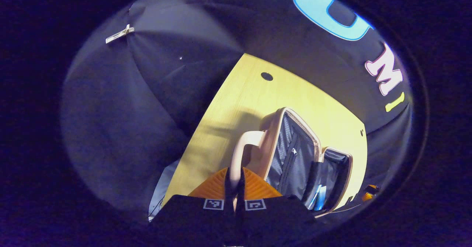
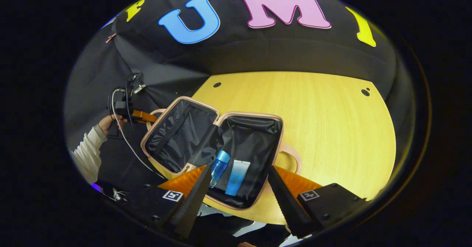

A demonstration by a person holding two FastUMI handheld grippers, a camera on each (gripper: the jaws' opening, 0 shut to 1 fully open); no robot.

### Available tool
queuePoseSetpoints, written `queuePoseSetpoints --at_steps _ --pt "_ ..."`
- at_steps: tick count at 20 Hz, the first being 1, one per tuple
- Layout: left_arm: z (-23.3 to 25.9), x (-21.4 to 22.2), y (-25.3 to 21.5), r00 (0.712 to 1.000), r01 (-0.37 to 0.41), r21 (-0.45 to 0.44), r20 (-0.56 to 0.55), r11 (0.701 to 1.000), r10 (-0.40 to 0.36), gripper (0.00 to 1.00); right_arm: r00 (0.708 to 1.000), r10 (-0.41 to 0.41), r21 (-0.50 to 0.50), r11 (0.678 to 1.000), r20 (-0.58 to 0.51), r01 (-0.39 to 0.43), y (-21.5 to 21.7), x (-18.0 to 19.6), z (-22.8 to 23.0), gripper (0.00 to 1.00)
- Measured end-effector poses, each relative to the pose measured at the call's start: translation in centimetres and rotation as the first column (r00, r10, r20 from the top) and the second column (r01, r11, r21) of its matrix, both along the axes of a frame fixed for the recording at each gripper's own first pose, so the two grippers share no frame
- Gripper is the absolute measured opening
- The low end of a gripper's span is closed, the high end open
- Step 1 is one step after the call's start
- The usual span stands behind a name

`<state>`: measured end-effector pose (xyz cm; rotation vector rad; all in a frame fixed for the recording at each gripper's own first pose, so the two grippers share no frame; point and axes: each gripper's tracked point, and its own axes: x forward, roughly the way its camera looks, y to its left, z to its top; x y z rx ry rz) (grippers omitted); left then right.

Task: First open the suitcase, pack the skin care products into it, and then close the suitcase.

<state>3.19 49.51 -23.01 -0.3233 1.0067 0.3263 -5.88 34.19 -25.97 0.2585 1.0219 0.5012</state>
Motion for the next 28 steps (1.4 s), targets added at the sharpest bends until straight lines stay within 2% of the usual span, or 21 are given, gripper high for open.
queuePoseSetpoints --at_steps 4,8,11,14,18,21,24,28 --pt "6.7 0.9 -5.3 0.994 0.059 -0.006 0.097 0.998 -0.058 0.07 0.998 0.041 0.001 0.999 0.053 -0.041 -2.3 0.0 1.0 0.98" --pt "11.9 2.2 -14.0 0.972 0.154 -0.004 0.182 0.988 -0.151 0.06 0.993 0.056 0.019 0.998 0.104 -0.058 -5.2 0.1 2.2 0.98" --pt "13.3 3.1 -21.5 0.946 0.254 0.015 0.207 0.967 -0.251 0.06 0.989 0.055 0.013 0.998 0.14 -0.058 -8.7 0.1 2.6 0.98" --pt "12.9 4.1 -30.0 0.919 0.334 -0.012 0.224 0.942 -0.323 0.06 0.986 0.046 0.002 0.999 0.161 -0.047 -12.2 -0.1 3.2 0.97" --pt "8.5 5.0 -40.2 0.883 0.446 -0.051 0.189 0.894 -0.43 0.06 0.988 0.026 0.004 1.0 0.154 -0.027 -17.0 -1.3 3.0 0.98" --pt "3.3 5.5 -46.5 0.845 0.524 -0.043 0.147 0.85 -0.514 0.06 0.991 0.005 -0.009 1.0 0.134 -0.004 -20.9 -2.4 2.2 0.97" --pt "-3.1 5.5 -50.3 0.837 0.546 -0.079 0.075 0.834 -0.541 0.06 0.995 -0.032 -0.032 0.999 0.1 0.035 -24.0 -3.3 1.0 0.97" --pt "-9.5 5.7 -52.3 0.84 0.534 -0.124 -0.031 0.836 -0.542 0.06 0.994 -0.078 -0.046 0.996 0.082 0.082 -26.6 -4.1 0.2 0.97"
